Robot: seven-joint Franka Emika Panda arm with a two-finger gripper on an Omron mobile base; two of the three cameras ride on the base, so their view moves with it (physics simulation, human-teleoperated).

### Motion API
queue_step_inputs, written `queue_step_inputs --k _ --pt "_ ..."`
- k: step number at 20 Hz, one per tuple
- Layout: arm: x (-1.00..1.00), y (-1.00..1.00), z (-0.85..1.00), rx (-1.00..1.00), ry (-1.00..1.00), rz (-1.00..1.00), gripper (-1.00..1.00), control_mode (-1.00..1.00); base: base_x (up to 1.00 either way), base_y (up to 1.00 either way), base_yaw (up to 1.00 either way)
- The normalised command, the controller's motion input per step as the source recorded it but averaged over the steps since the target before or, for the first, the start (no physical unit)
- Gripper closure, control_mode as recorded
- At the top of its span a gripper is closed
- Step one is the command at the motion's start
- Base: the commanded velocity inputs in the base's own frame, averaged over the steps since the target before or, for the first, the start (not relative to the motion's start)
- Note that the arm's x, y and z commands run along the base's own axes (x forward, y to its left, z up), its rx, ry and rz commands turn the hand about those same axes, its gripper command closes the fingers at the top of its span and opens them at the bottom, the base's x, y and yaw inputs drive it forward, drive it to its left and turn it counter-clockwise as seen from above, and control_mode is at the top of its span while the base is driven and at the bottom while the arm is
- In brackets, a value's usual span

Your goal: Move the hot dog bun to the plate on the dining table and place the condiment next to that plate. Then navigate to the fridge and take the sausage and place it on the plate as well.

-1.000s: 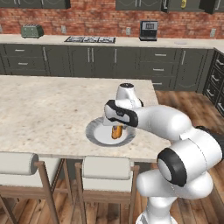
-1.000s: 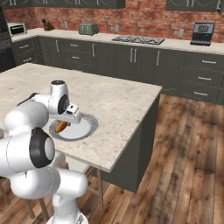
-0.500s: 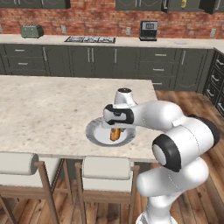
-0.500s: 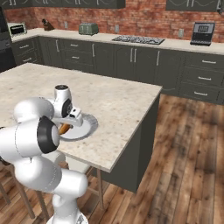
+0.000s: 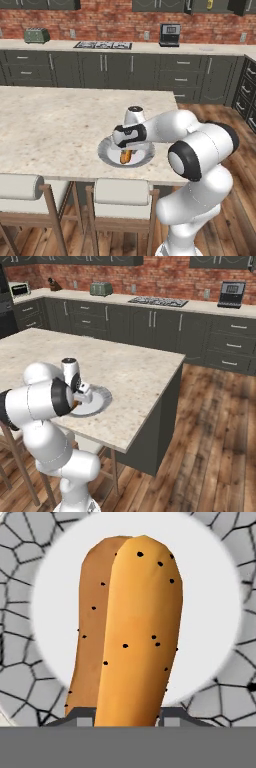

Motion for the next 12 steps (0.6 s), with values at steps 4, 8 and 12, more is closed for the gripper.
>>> queue_step_inputs --k 4,8,12 --pt "0.16 0.2 -0.19 0.0 0.0 -0.04 1.0 -1.0 0.0 0.0 0.0" --pt "0.06 0.03 -0.05 0.0 0.0 -0.04 -1.0 -1.0 0.0 0.0 0.0" --pt "0.0 -0.18 0.0 0.01 0.0 -0.04 -1.0 -1.0 0.0 0.0 0.0"
